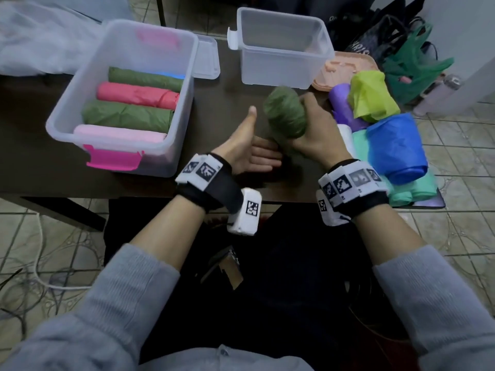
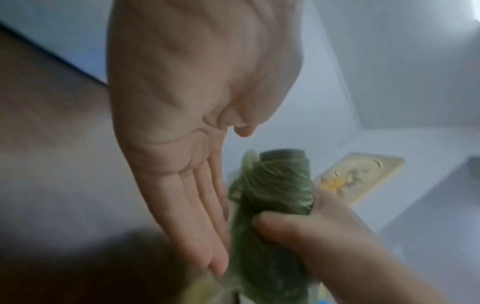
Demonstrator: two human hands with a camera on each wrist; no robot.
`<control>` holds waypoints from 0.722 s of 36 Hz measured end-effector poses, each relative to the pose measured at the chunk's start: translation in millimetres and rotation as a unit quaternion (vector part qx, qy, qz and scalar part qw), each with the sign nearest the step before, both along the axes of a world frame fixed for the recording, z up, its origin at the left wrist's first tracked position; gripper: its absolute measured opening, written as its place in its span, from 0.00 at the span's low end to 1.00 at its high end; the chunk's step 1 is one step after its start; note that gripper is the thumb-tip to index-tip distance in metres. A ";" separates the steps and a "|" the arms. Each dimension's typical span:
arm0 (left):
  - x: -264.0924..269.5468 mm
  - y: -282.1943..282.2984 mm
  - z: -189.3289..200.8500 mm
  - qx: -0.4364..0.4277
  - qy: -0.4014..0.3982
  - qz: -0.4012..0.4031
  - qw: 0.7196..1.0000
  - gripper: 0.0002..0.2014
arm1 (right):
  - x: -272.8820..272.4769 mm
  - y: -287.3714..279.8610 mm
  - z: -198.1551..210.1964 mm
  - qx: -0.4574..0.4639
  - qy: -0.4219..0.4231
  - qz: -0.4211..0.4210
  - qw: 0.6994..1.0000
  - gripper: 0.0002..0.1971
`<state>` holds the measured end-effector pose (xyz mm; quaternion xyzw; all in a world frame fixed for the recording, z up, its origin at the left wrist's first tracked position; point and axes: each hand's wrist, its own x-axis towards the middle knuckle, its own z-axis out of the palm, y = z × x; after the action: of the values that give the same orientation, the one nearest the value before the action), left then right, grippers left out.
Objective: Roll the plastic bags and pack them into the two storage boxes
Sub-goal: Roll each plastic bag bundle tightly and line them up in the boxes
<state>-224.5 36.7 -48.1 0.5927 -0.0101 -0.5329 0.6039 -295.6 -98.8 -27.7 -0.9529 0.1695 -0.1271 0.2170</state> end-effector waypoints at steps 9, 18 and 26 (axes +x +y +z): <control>19.8 -2.0 11.4 -0.029 -0.039 0.036 0.998 0.09 | -8.5 13.3 -7.9 -0.248 0.061 0.183 0.949 0.34; 30.1 -11.8 -0.7 0.049 -0.163 0.094 0.981 0.10 | -16.0 27.6 -34.4 -0.246 0.168 0.186 0.936 0.33; 57.4 -33.5 3.9 0.065 -0.265 0.187 0.944 0.08 | -12.1 29.7 -32.2 -0.186 0.253 0.196 0.929 0.33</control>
<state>-167.1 3.2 -44.3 0.7413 -0.0241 -0.2340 0.6286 -307.7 -69.1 -59.8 -0.9910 0.0019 0.1338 0.0064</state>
